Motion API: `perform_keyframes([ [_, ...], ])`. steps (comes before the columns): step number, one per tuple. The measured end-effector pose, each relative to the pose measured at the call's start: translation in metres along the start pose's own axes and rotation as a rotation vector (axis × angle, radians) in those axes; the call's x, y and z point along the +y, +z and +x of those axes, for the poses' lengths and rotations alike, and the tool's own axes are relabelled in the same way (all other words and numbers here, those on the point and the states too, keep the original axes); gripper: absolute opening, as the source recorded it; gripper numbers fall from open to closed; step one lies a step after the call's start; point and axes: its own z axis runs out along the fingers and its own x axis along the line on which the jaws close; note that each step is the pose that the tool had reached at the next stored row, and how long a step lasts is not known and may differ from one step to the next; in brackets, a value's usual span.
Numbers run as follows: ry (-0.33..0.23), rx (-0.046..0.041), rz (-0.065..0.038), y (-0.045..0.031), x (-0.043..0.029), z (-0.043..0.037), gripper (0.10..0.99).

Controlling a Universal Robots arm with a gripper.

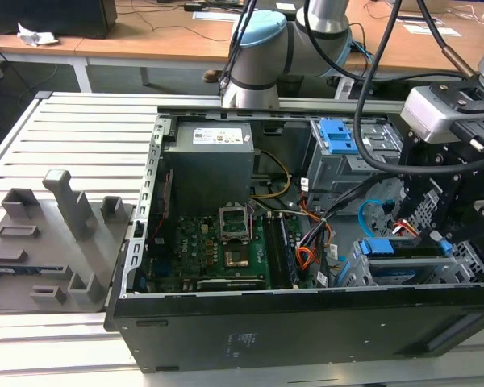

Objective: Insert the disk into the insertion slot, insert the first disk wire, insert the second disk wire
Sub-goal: 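Insert the second disk wire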

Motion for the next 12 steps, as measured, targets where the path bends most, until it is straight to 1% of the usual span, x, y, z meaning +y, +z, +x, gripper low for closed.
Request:
perform_keyframes([
  [3,0.000,0.0001,0.000,0.0001,0.0000,0.0000,0.616],
  [4,0.000,0.0001,0.000,-0.0009,0.0000,0.0000,0.616],
  [5,0.000,0.0007,0.000,-0.0037,0.0001,0.0000,0.616],
  [6,0.000,0.0016,0.000,-0.0103,0.0003,-0.0002,0.616],
  [7,0.000,0.0025,0.000,-0.0143,0.0005,-0.0003,0.616],
  [8,0.000,0.0034,-0.001,-0.0159,0.0005,-0.0008,0.616],
  [10,-0.004,0.0036,-0.001,-0.0160,0.0011,-0.0033,0.616],
  [12,-0.008,0.0039,-0.001,-0.0158,0.0035,-0.0098,0.616],
])
